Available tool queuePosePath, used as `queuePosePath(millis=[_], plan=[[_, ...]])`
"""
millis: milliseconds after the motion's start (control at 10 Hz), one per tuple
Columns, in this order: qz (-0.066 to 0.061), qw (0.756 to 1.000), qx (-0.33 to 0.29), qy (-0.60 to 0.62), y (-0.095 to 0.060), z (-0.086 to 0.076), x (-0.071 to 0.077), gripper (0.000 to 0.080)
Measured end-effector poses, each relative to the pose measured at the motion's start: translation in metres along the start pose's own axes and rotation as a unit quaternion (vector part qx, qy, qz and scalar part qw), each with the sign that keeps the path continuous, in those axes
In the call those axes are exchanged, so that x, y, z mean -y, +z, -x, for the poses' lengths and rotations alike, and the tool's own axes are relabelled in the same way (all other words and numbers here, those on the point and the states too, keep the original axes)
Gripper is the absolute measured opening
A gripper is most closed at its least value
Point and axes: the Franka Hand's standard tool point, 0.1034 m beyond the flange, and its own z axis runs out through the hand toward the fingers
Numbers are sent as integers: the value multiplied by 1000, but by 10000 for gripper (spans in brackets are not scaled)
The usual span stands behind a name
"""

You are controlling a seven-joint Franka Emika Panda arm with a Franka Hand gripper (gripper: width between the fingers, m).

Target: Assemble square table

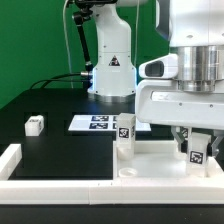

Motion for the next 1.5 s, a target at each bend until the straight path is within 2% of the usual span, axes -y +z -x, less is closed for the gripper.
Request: queuePosePath(millis=[200, 400, 500, 900, 1000, 1200, 1300, 1500], plan=[[6, 987, 6, 163, 0, 0, -3, 295], [4, 952, 13, 306, 0, -1, -8, 295], [1, 948, 9, 317, 0, 0, -8, 295], [7, 902, 14, 430, 0, 3, -8, 295], [11, 862, 21, 506, 0, 5, -9, 294], [4, 800, 38, 598, 0, 5, -10, 294], [5, 771, 39, 636, 0, 5, -9, 294], [5, 735, 38, 677, 0, 5, -10, 298]])
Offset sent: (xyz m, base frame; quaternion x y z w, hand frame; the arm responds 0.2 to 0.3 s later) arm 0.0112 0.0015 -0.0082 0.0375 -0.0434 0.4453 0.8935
